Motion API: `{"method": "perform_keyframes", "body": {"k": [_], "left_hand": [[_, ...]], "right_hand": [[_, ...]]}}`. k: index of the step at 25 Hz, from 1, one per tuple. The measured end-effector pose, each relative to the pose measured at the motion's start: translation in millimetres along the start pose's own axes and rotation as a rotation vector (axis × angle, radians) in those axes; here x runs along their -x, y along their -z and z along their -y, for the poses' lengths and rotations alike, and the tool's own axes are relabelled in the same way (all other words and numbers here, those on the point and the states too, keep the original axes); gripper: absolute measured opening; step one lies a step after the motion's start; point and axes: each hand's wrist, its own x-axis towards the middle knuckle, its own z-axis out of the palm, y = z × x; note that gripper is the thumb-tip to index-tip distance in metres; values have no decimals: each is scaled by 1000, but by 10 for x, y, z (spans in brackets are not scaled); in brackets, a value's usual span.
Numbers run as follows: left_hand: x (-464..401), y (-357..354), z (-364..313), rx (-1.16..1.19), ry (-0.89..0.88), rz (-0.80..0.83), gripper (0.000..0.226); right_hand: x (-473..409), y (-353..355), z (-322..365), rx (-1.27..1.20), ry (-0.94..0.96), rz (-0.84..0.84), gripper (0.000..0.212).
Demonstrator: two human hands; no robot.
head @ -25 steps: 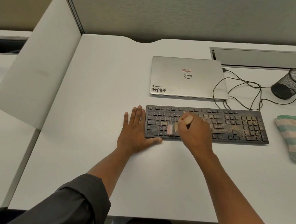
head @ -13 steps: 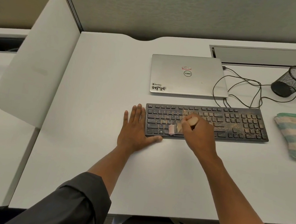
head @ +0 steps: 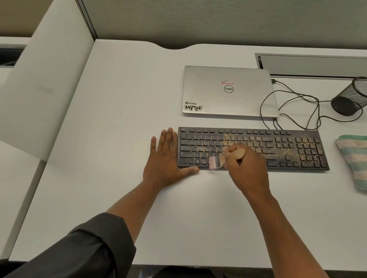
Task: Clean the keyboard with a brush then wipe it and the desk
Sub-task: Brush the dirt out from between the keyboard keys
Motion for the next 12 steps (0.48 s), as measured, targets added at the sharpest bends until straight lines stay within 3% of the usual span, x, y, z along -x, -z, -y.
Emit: {"method": "perform_keyframes", "body": {"k": [5, 9, 12], "left_hand": [[-4, -8, 5, 17, -3, -1, 133], [-1, -11, 4, 12, -1, -7, 132], [-5, -7, 2, 14, -2, -5, 132]], "right_hand": [[-50, 180, -119, 76, -45, -110, 9], [-25, 107, -88, -131, -46, -30, 7], [14, 56, -76, -48, -29, 3, 9]]}}
